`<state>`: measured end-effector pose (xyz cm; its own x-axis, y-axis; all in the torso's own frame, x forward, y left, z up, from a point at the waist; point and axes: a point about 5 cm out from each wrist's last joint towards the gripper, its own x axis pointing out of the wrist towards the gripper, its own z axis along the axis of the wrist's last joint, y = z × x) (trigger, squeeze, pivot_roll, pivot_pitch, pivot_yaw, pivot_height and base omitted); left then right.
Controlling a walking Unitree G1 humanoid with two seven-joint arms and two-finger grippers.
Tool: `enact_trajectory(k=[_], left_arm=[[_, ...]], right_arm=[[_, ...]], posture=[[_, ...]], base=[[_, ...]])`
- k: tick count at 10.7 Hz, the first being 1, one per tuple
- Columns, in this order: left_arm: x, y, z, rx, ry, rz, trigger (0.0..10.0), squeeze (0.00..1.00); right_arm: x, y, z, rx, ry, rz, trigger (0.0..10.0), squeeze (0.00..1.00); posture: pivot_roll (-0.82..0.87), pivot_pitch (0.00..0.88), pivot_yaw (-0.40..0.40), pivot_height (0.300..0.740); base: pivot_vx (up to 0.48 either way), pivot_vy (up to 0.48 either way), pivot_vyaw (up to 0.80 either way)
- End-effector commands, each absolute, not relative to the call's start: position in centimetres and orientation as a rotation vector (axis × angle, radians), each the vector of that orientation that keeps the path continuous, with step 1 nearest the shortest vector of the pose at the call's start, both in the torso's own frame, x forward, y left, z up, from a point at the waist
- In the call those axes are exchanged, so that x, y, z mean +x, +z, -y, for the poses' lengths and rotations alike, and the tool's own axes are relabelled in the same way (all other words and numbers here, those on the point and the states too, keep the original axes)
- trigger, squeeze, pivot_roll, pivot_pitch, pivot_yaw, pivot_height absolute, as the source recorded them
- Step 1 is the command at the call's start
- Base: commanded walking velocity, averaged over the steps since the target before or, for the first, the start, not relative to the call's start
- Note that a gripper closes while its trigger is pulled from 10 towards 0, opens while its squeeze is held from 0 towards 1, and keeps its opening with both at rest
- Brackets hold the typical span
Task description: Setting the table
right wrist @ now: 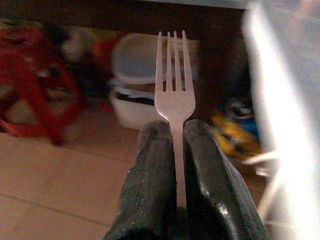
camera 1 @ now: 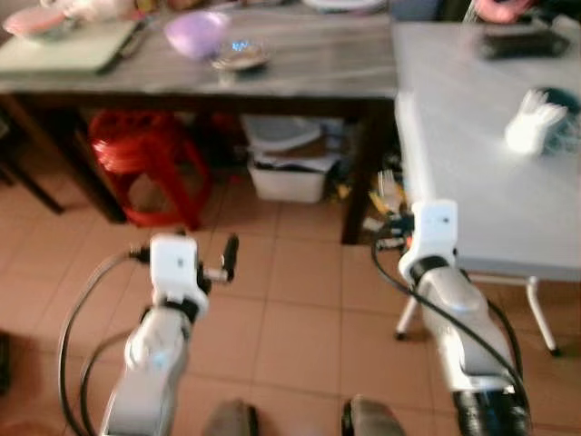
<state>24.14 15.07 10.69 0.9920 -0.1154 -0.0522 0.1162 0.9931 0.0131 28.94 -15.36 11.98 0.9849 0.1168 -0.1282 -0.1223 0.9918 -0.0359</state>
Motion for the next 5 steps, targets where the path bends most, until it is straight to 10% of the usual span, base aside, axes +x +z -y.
enact_trajectory(k=[1, 5], left_arm=[[24.1, 10.6, -15.3, 0.021, -0.101, -0.057, 10.0, 0.00], [24.1, 10.8, -15.0, 0.027, -0.118, -0.037, 10.0, 0.00]], right_arm=[[29.1, 12.5, 15.3, -0.055, 0.122, -0.092, 0.0, 0.00], [29.3, 13.8, 15.9, -0.095, 0.076, 0.004, 0.0, 0.00]], posture=[[0.02, 0.129, 0.066, 0.740], [0.02, 0.126, 0.064, 0.740]], base=[[0.349, 0.330, 0.00], [0.467, 0.000, 0.00]])
